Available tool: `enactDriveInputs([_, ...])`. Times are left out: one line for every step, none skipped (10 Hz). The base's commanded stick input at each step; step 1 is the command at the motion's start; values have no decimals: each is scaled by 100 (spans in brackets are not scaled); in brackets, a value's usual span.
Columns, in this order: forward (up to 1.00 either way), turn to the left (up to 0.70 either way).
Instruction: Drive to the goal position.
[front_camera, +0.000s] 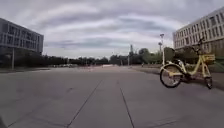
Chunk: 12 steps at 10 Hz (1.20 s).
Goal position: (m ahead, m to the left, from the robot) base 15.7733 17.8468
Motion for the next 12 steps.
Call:
enactDriveInputs([85, 0])
enactDriveInputs([85, 0])
enactDriveInputs([85, 0])
enactDriveInputs([85, 0])
enactDriveInputs([85, 0])
enactDriveInputs([85, 0])
enactDriveInputs([85, 0])
enactDriveInputs([85, 0])
enactDriveInputs([85, 0])
enactDriveInputs([85, 0])
enactDriveInputs([85, 0])
enactDriveInputs([85, 0])
